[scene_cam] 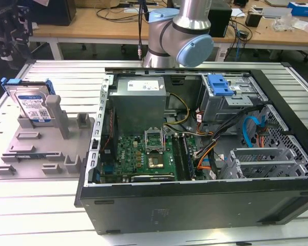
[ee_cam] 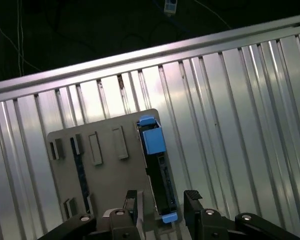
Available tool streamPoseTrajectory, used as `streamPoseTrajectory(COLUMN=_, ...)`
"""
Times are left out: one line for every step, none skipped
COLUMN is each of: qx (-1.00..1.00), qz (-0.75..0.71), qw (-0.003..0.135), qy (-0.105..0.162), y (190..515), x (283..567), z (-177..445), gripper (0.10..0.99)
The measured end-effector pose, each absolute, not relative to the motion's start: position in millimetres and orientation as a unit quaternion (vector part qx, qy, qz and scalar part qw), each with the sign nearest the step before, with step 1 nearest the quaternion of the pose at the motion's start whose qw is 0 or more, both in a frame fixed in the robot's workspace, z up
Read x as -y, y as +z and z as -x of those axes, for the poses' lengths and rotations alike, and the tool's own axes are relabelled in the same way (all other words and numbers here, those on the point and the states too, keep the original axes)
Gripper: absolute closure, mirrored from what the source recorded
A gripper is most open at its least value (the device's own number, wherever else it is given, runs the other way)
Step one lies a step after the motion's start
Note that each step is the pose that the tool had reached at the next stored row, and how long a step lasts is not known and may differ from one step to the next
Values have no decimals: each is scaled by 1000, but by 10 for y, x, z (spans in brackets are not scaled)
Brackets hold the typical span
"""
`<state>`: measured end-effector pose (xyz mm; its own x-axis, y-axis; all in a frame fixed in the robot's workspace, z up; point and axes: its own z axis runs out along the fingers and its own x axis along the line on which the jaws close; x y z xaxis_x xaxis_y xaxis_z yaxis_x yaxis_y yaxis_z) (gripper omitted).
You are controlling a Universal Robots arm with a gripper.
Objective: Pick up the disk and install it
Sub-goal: 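Pick up the disk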
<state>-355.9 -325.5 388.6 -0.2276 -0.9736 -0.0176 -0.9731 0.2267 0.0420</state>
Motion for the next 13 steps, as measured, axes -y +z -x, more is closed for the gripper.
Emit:
streamPoseTrajectory(qx=783, qz=-622, qw=6, qy=-22, y=3886, x=3255, z=3559, gripper=588)
streamPoseTrajectory(qx=783, qz=-622, qw=6, qy=-22, y=3886, x=3255, z=3559, gripper=588)
streamPoseTrajectory(qx=783, qz=-622, qw=6, qy=-22, y=3886, x=3255, z=3559, gripper=588)
streamPoseTrajectory(qx=783, qz=-622, qw=6, qy=-21, y=3886, x=3251, z=3560, gripper=588)
streamPoseTrajectory(qx=781, qz=-624, qw=6, qy=-20, y=3886, x=3249, z=3560, gripper=588)
streamPoseTrajectory(qx=775, qz=-632, qw=6, qy=-19, y=3885, x=3250, z=3559, gripper=588)
streamPoseTrajectory(qx=768, qz=-640, qw=6, qy=-19, y=3885, x=3249, z=3559, gripper=588)
streamPoseTrajectory(qx=764, qz=-645, qw=6, qy=-19, y=3885, x=3249, z=3559, gripper=588)
streamPoseTrajectory(qx=756, qz=-654, qw=7, qy=-19, y=3886, x=3248, z=3559, gripper=588)
streamPoseTrajectory(qx=752, qz=-658, qw=7, qy=-19, y=3886, x=3248, z=3559, gripper=588)
streamPoseTrajectory(qx=748, qz=-663, qw=7, qy=-18, y=3886, x=3247, z=3560, gripper=588)
streamPoseTrajectory(qx=743, qz=-669, qw=5, qy=-14, y=3884, x=3245, z=3559, gripper=588)
streamPoseTrajectory(qx=741, qz=-671, qw=3, qy=-12, y=3882, x=3244, z=3559, gripper=588)
